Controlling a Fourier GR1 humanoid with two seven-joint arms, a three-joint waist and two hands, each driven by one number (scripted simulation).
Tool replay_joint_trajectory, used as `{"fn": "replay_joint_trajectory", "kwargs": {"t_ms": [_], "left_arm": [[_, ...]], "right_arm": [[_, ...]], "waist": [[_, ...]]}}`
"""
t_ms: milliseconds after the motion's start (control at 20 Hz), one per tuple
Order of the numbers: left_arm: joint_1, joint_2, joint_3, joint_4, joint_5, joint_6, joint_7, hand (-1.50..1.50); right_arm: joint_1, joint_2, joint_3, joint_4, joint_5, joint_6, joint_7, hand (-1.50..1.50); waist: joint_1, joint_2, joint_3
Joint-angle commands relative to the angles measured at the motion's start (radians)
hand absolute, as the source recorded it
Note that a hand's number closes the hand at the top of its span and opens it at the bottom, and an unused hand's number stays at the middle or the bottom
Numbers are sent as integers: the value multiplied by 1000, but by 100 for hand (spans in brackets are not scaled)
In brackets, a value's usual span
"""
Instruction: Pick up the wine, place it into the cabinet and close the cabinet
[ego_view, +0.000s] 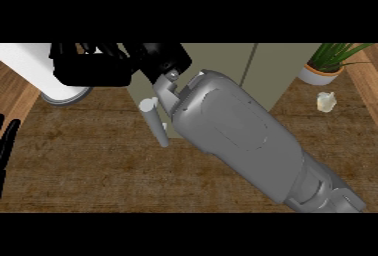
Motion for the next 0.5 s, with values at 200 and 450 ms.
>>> {"fn": "replay_joint_trajectory", "kwargs": {"t_ms": [200,450], "left_arm": [[-56,-15,-9,-9,-14,35,48,-150],[-56,-18,-9,-9,-18,26,43,-150]], "right_arm": [[10,-44,-75,194,39,25,-125,150],[37,-116,-73,247,71,66,-177,150]], "waist": [[-11,30,5],[-2,36,4]]}}
